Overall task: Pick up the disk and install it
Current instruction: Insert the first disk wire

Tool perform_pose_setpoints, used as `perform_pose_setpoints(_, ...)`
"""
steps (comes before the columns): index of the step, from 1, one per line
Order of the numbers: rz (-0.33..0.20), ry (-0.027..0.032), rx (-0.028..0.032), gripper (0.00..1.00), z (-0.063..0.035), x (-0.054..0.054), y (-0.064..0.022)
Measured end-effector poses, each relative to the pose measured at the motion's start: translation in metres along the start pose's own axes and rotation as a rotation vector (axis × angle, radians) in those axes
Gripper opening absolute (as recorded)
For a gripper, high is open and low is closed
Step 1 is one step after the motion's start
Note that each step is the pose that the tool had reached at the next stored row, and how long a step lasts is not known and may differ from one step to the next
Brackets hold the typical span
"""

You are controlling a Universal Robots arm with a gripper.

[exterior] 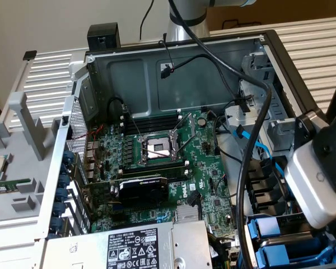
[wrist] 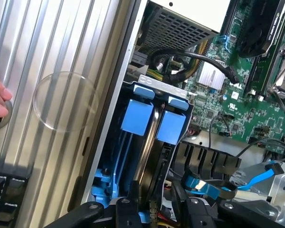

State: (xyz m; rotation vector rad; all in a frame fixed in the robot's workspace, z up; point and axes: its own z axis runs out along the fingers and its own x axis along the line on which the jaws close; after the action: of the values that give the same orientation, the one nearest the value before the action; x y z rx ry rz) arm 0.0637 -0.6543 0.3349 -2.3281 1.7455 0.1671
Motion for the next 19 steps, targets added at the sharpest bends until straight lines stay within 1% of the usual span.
perform_pose_setpoints(7, -0.003, -0.0022, -0.0015, 0.4, 0.0004, -0.0001, 0.0004)
perform_pose_setpoints(19, -0.01, -0.0028, -0.0032, 0.4, 0.0009, -0.002, -0.0001)
